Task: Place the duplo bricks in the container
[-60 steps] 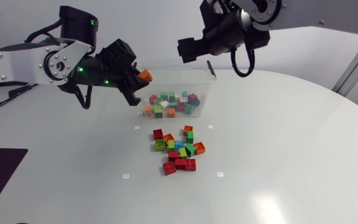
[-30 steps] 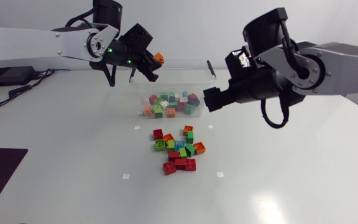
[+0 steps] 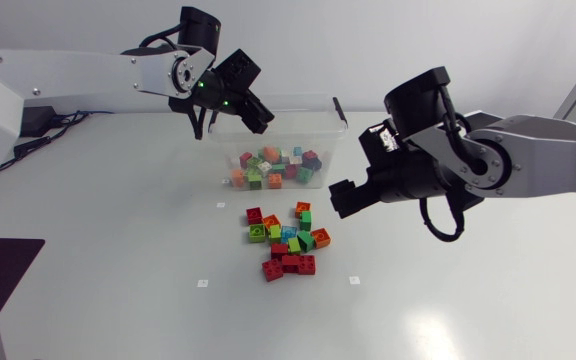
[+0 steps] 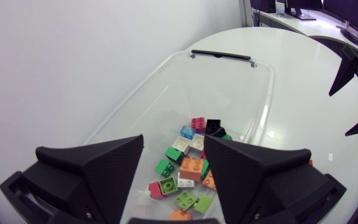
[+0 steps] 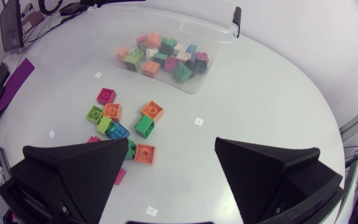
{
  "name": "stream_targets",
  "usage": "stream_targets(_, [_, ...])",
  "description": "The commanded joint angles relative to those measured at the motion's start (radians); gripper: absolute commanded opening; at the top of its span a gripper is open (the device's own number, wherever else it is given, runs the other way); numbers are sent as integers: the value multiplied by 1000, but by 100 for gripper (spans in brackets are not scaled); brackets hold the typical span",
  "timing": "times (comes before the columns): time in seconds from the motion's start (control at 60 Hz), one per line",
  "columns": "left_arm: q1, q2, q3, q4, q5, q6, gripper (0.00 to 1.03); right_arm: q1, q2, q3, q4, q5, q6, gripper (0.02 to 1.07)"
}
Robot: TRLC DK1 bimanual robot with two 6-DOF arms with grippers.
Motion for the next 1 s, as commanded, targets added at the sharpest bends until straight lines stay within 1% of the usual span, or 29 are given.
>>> stream_targets(0.0, [-4, -12, 21, -16, -7, -24, 99, 17, 57, -26, 4, -2, -15, 102])
stream_targets(0.167, [11, -124, -90, -23, -7, -4, 99, 42, 164, -7, -13, -20, -6, 102])
stream_targets(0.45, [30, -394, -395, -26, -10, 121, 99, 59, 338, 83, -56, -19, 13, 102])
stream_targets(0.65, [47, -532, -553, -26, -24, 179, 99, 60, 416, 141, -80, -7, 19, 101])
stream_targets(0.683, [51, -569, -598, -33, -24, 199, 99, 60, 428, 151, -80, -4, 19, 99])
stream_targets(0.783, [54, -612, -660, -43, -24, 234, 99, 60, 451, 166, -85, 4, 19, 98])
stream_targets(0.85, [54, -637, -708, -45, -24, 259, 98, 62, 468, 175, -88, 7, 24, 95])
stream_targets(0.883, [53, -644, -733, -45, -24, 268, 98, 63, 471, 180, -88, 10, 24, 94])
stream_targets(0.9, [51, -656, -759, -45, -24, 285, 98, 65, 476, 183, -90, 13, 24, 91])
stream_targets(0.95, [44, -666, -795, -45, -24, 303, 98, 68, 480, 189, -90, 16, 24, 87])
stream_targets(0.983, [39, -669, -818, -43, -24, 315, 98, 69, 485, 193, -90, 16, 24, 87])
